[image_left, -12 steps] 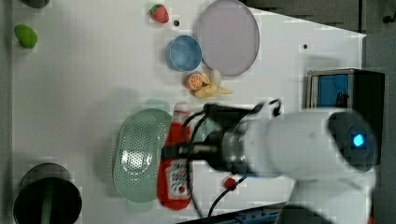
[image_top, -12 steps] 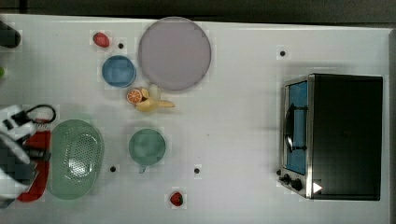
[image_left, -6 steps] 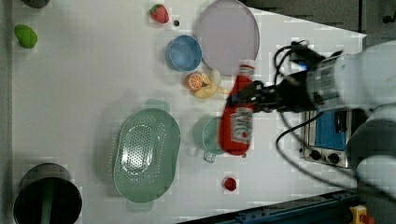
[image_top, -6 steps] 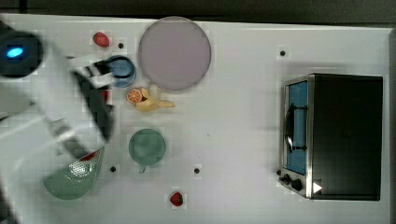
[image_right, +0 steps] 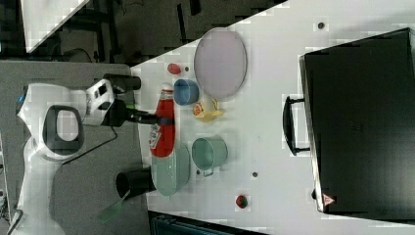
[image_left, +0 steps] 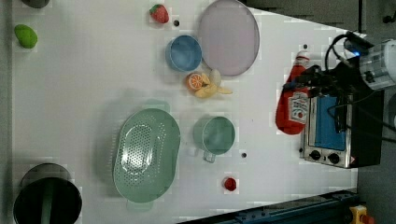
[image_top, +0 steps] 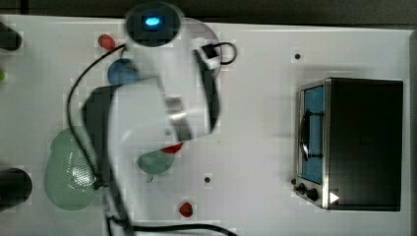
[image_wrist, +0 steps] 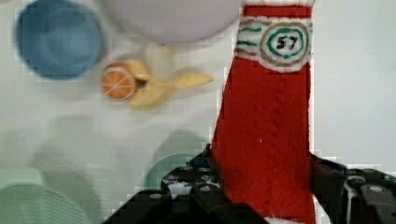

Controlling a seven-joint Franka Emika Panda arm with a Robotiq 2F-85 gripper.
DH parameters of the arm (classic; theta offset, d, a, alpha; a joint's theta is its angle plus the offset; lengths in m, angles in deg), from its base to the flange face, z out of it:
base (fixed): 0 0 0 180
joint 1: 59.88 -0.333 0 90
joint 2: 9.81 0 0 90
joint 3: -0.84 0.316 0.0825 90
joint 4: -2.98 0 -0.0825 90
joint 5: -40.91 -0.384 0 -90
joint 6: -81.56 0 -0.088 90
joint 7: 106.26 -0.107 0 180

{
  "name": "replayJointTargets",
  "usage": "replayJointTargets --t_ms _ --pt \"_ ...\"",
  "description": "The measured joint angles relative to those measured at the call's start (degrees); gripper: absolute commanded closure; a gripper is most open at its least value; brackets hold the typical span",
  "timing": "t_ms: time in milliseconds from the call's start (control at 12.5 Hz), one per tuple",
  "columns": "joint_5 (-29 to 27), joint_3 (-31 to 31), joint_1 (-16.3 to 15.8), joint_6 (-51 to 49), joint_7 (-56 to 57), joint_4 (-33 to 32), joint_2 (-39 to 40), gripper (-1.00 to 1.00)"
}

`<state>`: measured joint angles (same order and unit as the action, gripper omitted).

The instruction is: Pick ketchup from strainer and place it on the table

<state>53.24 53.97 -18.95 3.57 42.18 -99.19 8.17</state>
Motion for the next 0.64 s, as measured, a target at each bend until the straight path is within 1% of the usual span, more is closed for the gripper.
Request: replayJointTargets --t_ms 160,320,480,640 --pt "0.1 -0.9 2.8 0.2 3.9 -1.0 -0.6 -0.13" --pt "0.3 -2.9 4.1 2.1 6.8 -3.2 -1.1 -0.13" --pt "1.1 -4.1 5.0 8.0 8.7 -7.7 -1.0 -0.13" --pt "1.1 -5.2 5.5 14.5 10.3 -13.8 -0.9 -0.13"
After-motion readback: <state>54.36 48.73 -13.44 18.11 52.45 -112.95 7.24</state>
